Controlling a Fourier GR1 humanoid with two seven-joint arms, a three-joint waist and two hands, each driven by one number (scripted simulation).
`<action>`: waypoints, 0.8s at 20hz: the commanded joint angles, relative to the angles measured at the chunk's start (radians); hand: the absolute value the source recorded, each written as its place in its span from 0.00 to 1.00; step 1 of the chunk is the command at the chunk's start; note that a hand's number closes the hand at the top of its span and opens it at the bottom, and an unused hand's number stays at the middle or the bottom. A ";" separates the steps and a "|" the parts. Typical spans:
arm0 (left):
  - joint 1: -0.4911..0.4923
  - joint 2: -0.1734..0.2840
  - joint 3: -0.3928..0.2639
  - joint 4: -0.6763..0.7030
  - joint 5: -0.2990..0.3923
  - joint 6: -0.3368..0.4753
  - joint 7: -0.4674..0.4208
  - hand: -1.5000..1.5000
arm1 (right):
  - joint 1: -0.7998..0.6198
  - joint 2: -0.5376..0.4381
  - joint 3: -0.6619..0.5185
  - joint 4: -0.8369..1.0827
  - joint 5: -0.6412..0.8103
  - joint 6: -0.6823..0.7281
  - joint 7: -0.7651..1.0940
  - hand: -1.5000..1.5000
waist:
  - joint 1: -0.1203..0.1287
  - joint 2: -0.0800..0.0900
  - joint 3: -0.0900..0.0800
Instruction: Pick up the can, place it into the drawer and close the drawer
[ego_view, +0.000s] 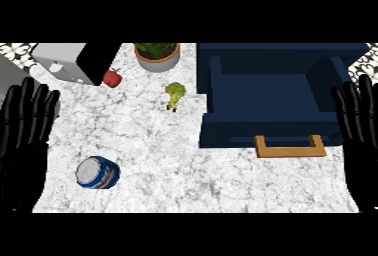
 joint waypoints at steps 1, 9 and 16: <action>0.019 0.034 0.053 0.032 0.088 -0.068 -0.028 0.00 | -0.026 0.023 0.004 0.028 0.034 -0.039 0.027 0.00 | 0.024 -0.020 0.028; 0.335 0.096 0.153 -0.028 0.267 -0.151 0.137 0.00 | 0.094 0.021 -0.060 0.044 0.011 -0.081 0.184 0.00 | 0.036 -0.022 0.027; 0.470 0.123 0.284 -0.165 0.403 -0.234 0.207 0.00 | 0.117 -0.032 -0.146 0.009 -0.049 -0.035 0.230 0.00 | 0.027 -0.023 0.029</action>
